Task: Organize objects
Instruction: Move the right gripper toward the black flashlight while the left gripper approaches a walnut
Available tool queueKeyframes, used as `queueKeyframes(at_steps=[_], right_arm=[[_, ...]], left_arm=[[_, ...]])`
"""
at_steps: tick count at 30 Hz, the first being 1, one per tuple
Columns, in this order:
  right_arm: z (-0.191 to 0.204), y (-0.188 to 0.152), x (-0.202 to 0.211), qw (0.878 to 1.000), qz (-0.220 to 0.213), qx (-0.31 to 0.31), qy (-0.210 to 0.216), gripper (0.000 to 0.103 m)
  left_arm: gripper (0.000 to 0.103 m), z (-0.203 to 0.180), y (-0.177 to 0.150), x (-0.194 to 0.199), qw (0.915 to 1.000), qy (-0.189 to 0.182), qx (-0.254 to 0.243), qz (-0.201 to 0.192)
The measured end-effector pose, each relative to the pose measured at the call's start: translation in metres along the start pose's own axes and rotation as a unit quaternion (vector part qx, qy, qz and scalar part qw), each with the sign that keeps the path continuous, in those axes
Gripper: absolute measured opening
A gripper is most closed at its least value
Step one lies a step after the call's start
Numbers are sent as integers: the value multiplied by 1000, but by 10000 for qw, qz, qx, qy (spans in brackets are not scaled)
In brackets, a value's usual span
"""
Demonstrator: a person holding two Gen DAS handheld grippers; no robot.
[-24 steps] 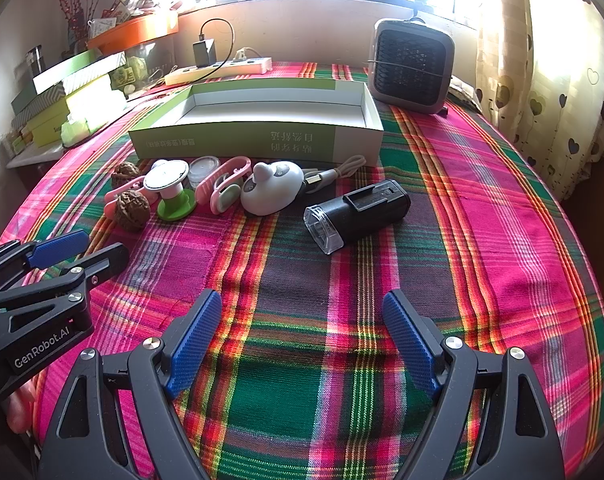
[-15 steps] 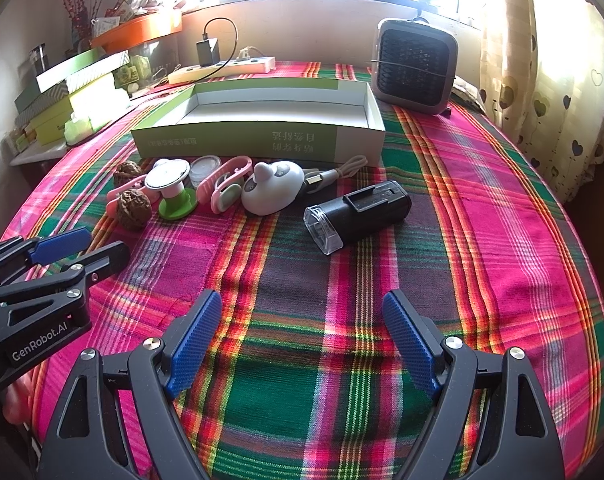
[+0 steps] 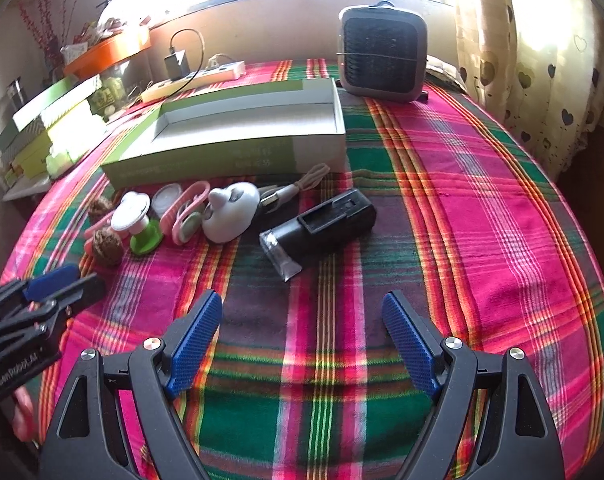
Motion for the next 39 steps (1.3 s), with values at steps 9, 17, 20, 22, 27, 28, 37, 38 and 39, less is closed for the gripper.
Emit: queueKeyframes(at_steps=[9,17,20,22,27,28,37,38,39], right_arm=[[-5,18,-7,9999,-56,-116,10,83],[-7,34,-14,9996,-30,-221,-192,83],[-10,39,-19,9993,4,-198,-330,83],[-11,39,-23,9990,52,-213,-393,83],[-18,33,-25,9986,169,-259,-427,83],[-19,32,-24,9985,169,-251,-450,83],[-41,21,-17,9970,252,-289,-669,83],[-43,20,-17,9969,241,-275,-693,83],[-45,19,-17,9967,236,-268,-725,83]], left_arm=[[48,-6,18,-3,9999,-18,-94,-118],[48,-6,19,-11,10000,18,-66,-25],[48,-6,19,-14,10000,-3,-37,38],[48,-5,19,-16,10000,-6,-34,53],[48,-5,19,-18,10000,-9,-23,89],[48,-5,19,-18,10000,-14,-26,94],[48,-5,18,-19,9999,-31,-20,113],[48,-4,18,-19,9999,-26,-17,112],[48,-3,18,-19,9999,-14,-10,110]])
Point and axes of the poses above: each gripper's, at about its wrist camera, not at the fingertips, and x roughly against the way its jaws point, z to its left, y to its top, the point moved 7 cm from there along -x, roughly the way its jaws point, and after that the axes turned 4 degrees about -y, right-handed, at the moved point
